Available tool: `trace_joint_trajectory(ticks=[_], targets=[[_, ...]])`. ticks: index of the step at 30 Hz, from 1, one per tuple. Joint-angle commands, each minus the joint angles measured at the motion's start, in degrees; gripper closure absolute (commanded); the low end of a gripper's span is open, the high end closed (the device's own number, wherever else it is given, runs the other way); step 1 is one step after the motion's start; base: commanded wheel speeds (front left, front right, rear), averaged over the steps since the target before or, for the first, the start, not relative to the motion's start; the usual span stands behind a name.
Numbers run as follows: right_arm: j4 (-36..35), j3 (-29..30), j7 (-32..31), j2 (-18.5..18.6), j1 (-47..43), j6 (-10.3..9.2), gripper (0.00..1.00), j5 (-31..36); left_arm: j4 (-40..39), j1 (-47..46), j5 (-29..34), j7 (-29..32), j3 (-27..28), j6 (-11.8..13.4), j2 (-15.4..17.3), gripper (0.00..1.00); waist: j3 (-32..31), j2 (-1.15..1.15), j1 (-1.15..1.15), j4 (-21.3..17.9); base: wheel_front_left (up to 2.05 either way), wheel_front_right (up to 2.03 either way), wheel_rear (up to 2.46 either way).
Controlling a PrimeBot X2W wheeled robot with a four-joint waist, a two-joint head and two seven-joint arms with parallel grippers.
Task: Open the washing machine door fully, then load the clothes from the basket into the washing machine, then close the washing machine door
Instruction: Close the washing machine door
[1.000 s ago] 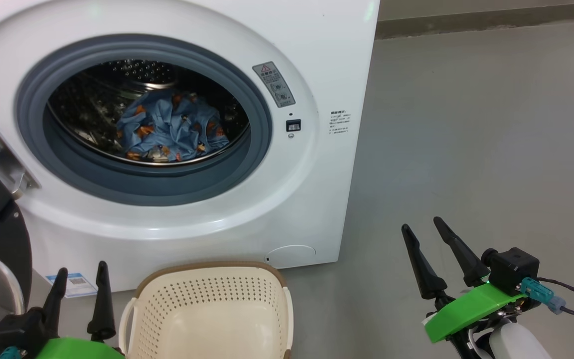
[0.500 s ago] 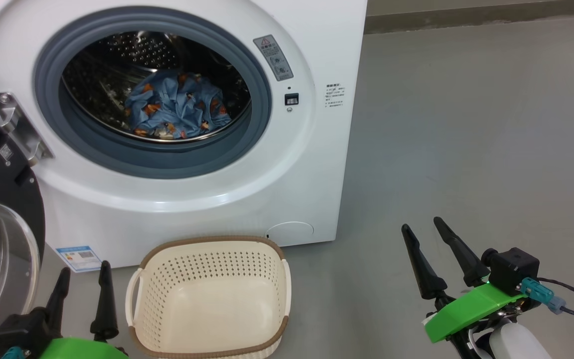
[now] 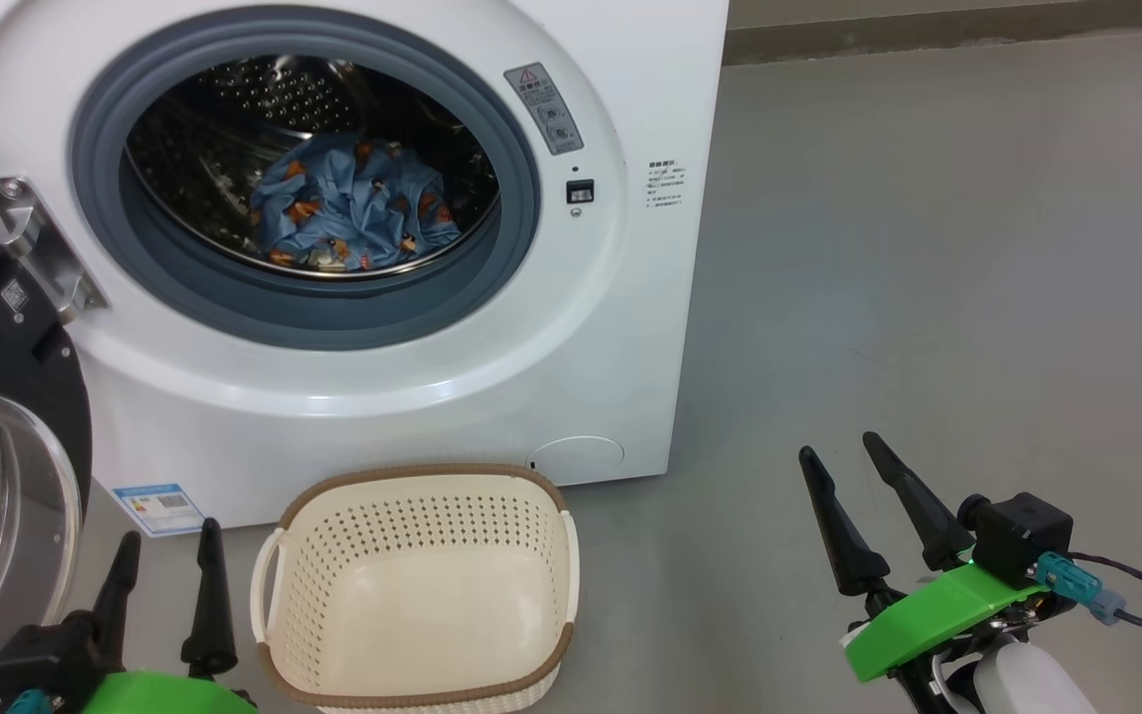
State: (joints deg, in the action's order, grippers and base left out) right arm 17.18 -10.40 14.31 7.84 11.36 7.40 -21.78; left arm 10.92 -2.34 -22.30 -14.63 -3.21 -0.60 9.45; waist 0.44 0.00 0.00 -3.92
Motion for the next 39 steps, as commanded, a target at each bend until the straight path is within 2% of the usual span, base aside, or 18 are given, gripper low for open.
trace_joint_trajectory(ticks=[1, 15, 25, 39], targets=[[-1.3, -1.2, 0.7, 0.2, 0.7, 0.09, 0.0, -0.4, -1.3, -2.1, 0.8, -0.4, 2.3, -0.1, 0.9, 0.0, 0.0, 0.0, 0.0, 0.0, 0.0, 0.0, 0.0], [-1.3, -1.3, 0.7, 0.3, 0.5, 0.09, 0.0, -0.4, -0.9, -2.1, 1.2, -0.4, 2.3, -0.2, 0.8, 0.0, -0.2, 0.0, 0.0, 0.8, 0.0, 0.0, 0.0], [-1.1, -1.5, 0.7, 0.4, 0.4, 0.09, 0.0, -0.5, -0.4, -2.3, 1.6, -0.4, 2.1, 0.1, 0.9, 0.0, -0.5, 0.0, 0.0, 3.1, 0.0, 0.0, 0.0], [-0.4, -2.3, 0.7, 0.4, 0.4, 0.09, 0.0, -1.1, -0.2, -2.3, 2.6, -0.4, 2.1, 1.5, 0.6, 0.0, -0.9, 0.0, 0.0, 11.3, 0.0, 0.0, 0.0]])
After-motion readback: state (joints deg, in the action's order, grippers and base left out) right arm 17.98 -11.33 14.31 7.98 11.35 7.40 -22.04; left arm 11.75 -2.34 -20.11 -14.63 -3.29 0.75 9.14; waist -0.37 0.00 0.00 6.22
